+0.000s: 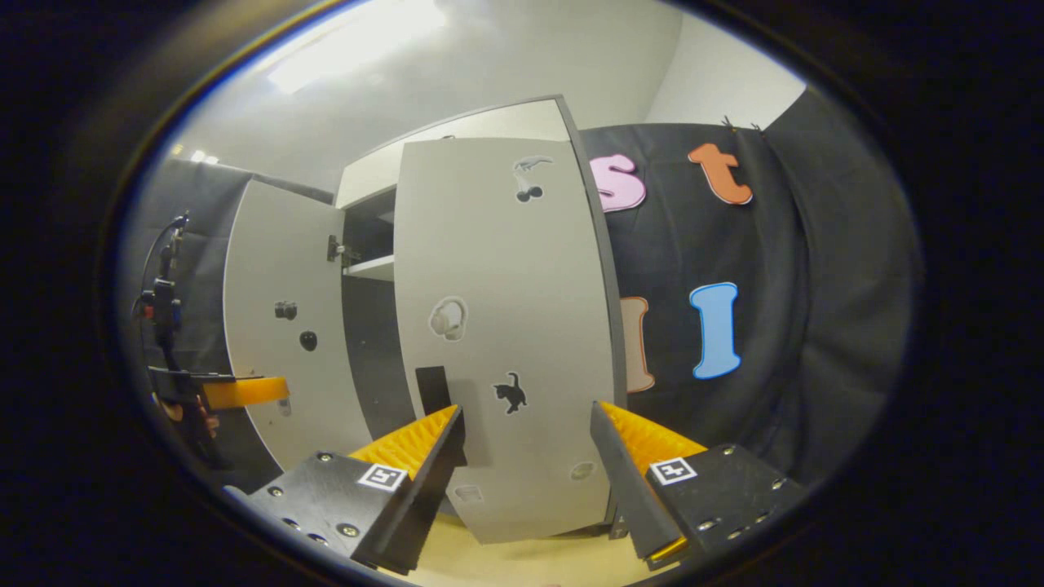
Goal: Grab one shoe with the right hand and put it into the shoe cabinet, grab the other shoe with the left hand and put it into the shoe cabinet; then close the right door with the right hand and the left door with the left hand.
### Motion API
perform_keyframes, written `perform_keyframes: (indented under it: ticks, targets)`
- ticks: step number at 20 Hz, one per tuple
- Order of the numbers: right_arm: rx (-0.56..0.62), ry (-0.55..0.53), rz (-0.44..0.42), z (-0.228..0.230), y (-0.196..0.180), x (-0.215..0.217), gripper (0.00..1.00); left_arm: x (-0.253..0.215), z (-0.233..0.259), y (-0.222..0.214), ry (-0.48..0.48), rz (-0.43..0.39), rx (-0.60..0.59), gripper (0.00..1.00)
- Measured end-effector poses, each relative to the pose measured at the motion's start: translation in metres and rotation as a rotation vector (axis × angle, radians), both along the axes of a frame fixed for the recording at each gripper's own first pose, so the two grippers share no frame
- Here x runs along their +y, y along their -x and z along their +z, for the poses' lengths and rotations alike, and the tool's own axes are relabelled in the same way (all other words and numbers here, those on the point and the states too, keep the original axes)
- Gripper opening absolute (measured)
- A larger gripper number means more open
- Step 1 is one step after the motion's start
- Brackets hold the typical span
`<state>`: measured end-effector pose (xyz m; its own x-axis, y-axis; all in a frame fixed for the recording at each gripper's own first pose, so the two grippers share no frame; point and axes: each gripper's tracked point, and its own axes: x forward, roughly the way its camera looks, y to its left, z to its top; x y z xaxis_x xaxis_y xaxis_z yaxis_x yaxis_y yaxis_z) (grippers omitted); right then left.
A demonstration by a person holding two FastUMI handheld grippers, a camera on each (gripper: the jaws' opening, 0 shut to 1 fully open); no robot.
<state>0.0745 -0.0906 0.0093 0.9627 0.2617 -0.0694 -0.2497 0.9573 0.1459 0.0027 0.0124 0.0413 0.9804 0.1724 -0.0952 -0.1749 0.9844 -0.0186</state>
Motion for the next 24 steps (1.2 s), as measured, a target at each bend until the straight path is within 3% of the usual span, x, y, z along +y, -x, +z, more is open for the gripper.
perform_keyframes:
  ticks: [2, 3, 4, 5, 12, 13, 14, 24]
  targets:
    - [-0.001, -0.001, -0.001, 0.0, 0.001, 0.0, 0.92, 0.001, 0.0, 0.002, 0.0, 0.002, 0.0, 0.84]
    - [-0.002, -0.001, -0.001, 0.0, 0.002, 0.0, 0.87, 0.002, 0.0, 0.002, 0.0, 0.003, -0.001, 0.84]
    - [-0.001, 0.0, -0.001, -0.001, 0.003, 0.0, 0.92, 0.002, 0.0, 0.003, 0.001, 0.005, -0.002, 0.84]
    - [0.0, 0.0, -0.001, -0.001, 0.003, -0.001, 0.87, 0.002, 0.0, 0.004, 0.003, 0.007, -0.004, 0.84]
    - [0.008, 0.006, 0.006, -0.005, 0.003, 0.004, 0.87, 0.004, -0.001, 0.005, 0.013, 0.007, -0.013, 0.84]
    - [0.008, 0.008, 0.009, -0.006, 0.003, 0.005, 0.92, 0.004, -0.001, 0.005, 0.014, 0.008, -0.014, 0.84]
    - [0.008, 0.009, 0.011, -0.006, 0.002, 0.005, 0.87, 0.004, -0.001, 0.005, 0.015, 0.009, -0.015, 0.84]
    - [0.012, 0.019, 0.025, -0.009, 0.005, 0.012, 0.87, 0.01, 0.007, 0.013, 0.018, 0.02, -0.042, 0.9]
